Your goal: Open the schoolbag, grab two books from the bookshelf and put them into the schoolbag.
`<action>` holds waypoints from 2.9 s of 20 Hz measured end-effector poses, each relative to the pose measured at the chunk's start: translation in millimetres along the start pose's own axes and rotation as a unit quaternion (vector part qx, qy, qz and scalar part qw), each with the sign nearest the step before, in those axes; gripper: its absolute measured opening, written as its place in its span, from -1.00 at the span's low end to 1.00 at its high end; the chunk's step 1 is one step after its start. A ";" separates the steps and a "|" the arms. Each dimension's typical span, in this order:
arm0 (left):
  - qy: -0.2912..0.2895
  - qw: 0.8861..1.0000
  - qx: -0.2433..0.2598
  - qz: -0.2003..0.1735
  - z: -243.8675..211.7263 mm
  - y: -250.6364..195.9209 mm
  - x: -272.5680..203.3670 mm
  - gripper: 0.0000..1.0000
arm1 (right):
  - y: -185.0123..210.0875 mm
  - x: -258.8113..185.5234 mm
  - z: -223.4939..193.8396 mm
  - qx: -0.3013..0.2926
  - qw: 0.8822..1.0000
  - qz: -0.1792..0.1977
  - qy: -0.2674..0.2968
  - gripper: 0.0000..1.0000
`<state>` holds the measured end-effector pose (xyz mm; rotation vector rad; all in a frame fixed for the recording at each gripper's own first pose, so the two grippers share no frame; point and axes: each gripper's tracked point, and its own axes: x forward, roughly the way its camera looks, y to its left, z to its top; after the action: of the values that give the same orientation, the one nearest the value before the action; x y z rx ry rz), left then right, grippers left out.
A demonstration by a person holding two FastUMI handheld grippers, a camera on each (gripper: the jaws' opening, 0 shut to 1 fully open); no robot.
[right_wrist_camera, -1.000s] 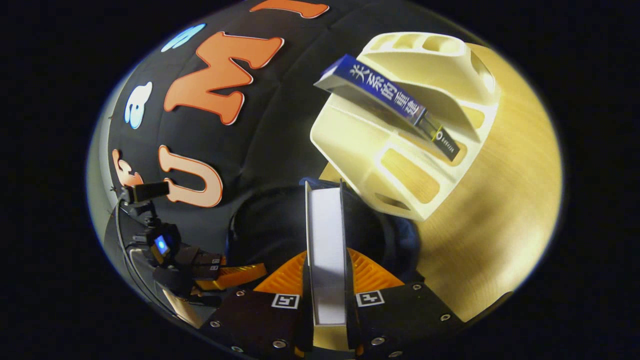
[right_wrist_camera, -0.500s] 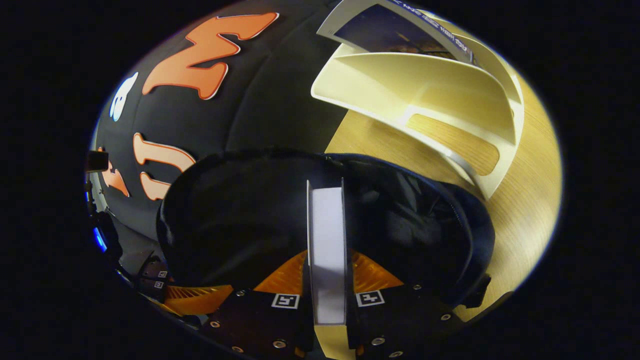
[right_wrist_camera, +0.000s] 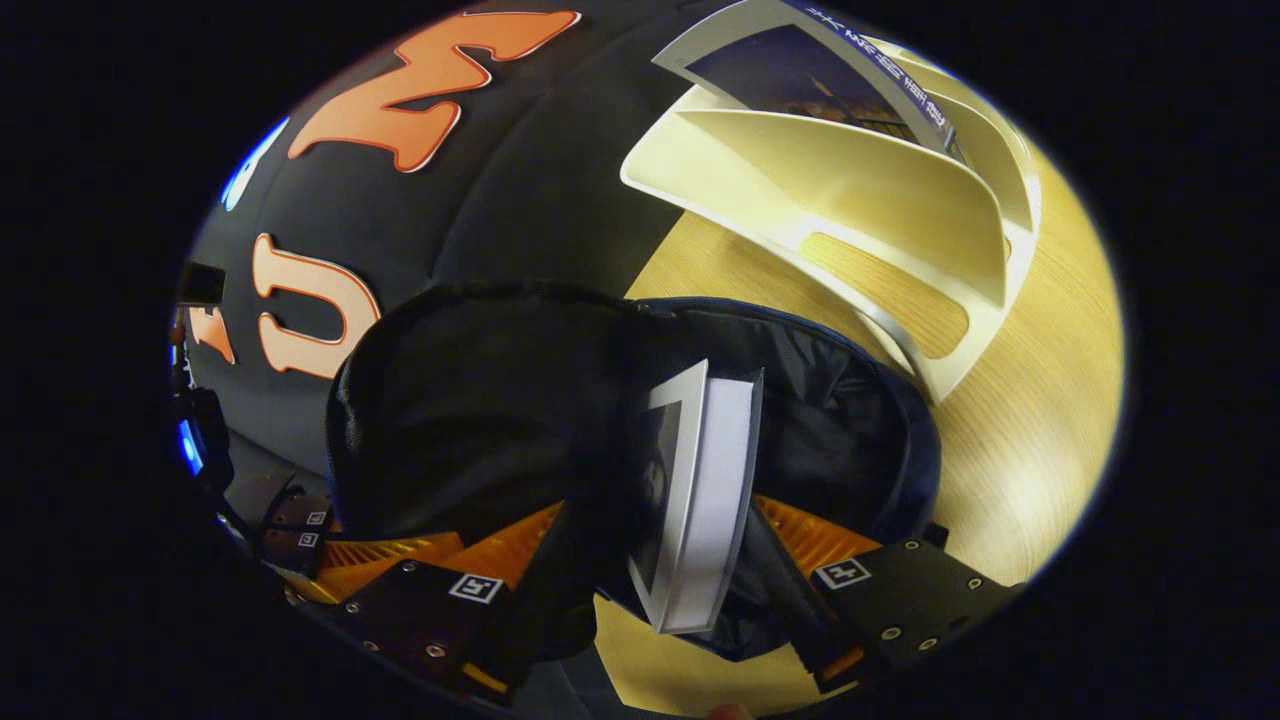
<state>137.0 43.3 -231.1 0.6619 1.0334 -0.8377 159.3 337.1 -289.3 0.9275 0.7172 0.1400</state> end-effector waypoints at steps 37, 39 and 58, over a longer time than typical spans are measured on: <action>-0.005 1.000 0.010 0.002 -17.3 -12.1 16.6 -0.99 | -40.5 -56.7 296.7 -0.393 0.866 -0.292 0.101 0.95; -0.006 1.000 0.010 0.001 -19.1 -12.9 17.4 -0.98 | -47.6 -51.8 294.0 -0.396 0.862 -0.296 0.110 0.96; -0.005 1.000 0.003 0.014 -19.7 -16.5 20.1 -0.98 | 13.7 -159.2 325.0 -0.318 0.921 -0.225 0.023 -0.50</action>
<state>119.3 44.8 -258.4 0.6747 1.0116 -0.8199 241.8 59.3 -72.2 0.1245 0.8411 -0.0176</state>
